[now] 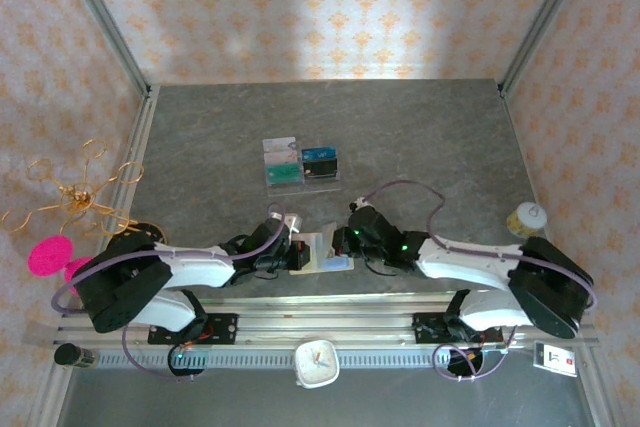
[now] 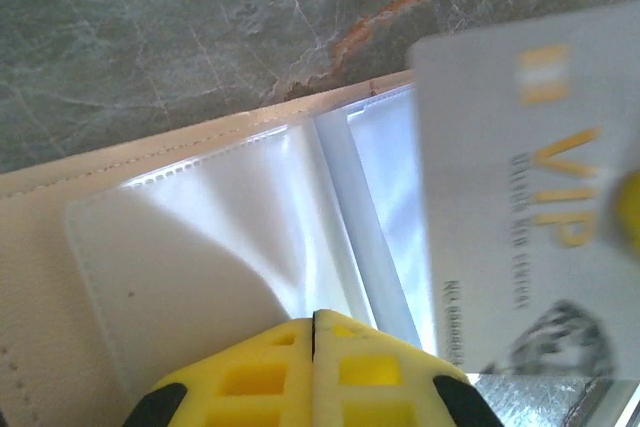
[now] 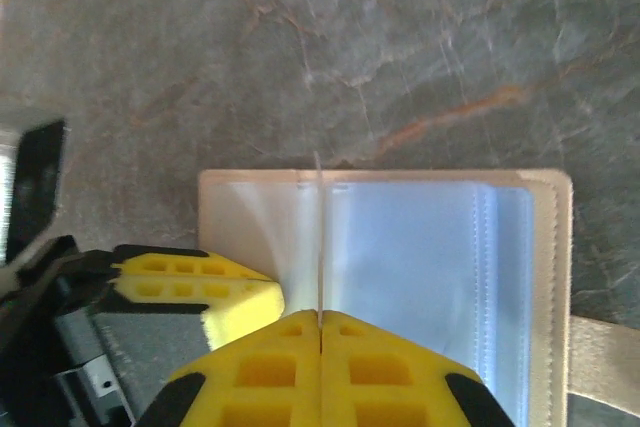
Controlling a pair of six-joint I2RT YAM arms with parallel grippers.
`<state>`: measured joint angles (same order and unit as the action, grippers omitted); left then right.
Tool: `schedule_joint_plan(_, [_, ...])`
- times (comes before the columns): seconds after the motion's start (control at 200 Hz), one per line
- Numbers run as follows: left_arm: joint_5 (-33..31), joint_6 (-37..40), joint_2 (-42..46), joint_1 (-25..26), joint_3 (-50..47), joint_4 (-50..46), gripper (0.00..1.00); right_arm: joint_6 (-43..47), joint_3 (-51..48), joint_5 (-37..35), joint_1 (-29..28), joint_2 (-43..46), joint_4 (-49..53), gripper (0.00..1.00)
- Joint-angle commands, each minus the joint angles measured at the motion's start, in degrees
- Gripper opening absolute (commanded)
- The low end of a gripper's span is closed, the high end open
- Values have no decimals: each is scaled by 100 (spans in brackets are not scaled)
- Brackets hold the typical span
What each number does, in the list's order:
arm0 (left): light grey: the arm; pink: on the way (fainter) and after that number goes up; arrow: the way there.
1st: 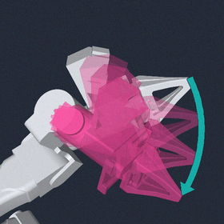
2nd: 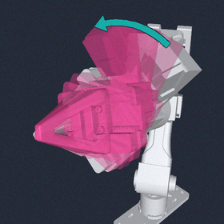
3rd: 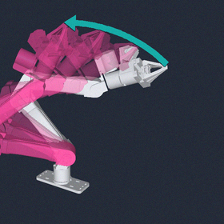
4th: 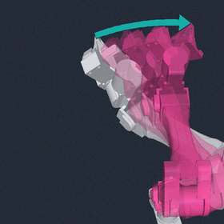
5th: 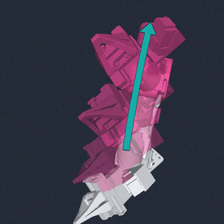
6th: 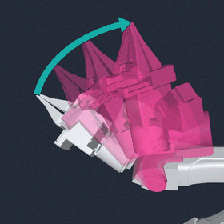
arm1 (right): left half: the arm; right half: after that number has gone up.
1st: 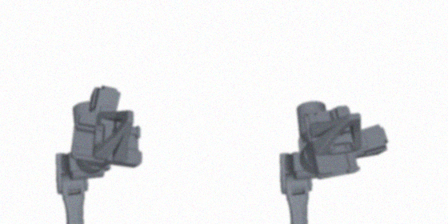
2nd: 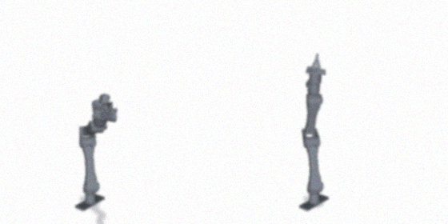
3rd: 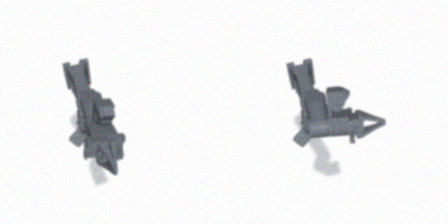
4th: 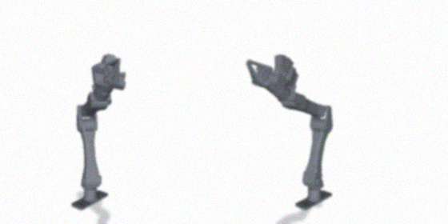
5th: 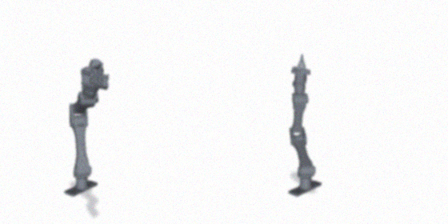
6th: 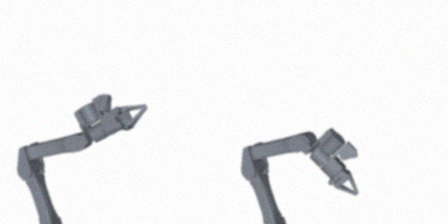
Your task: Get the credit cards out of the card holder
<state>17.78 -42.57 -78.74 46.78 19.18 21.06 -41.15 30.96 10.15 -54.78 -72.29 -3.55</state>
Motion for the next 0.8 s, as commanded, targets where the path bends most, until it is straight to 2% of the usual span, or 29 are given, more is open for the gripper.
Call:
schedule_joint_plan(0.0, [44,160,387,-31,315,-376,22,1058,428,-448,30,390,567,0])
schedule_joint_plan(0.165, [-327,161,1704,-277,612,-1096,63,2358,1365,-825,81,427,1113,0])
schedule_joint_plan(0.225, [-586,137,2216,-391,644,-1447,93,2856,1653,-761,128,356,1127,0])
schedule_joint_plan(0.245, [-677,135,2369,-419,656,-1574,99,3020,1740,-763,134,293,1120,0])
schedule_joint_plan(0.39, [-1261,137,3220,-469,682,-2413,99,4328,2363,-526,250,-200,1023,0])
schedule_joint_plan(0.506, [-1571,-67,3737,-470,578,-2882,99,5162,3014,193,654,-654,1115,0])
schedule_joint_plan(0.796, [-1965,-263,4671,-471,244,-3527,99,6886,5136,1166,1119,-2263,2258,0])
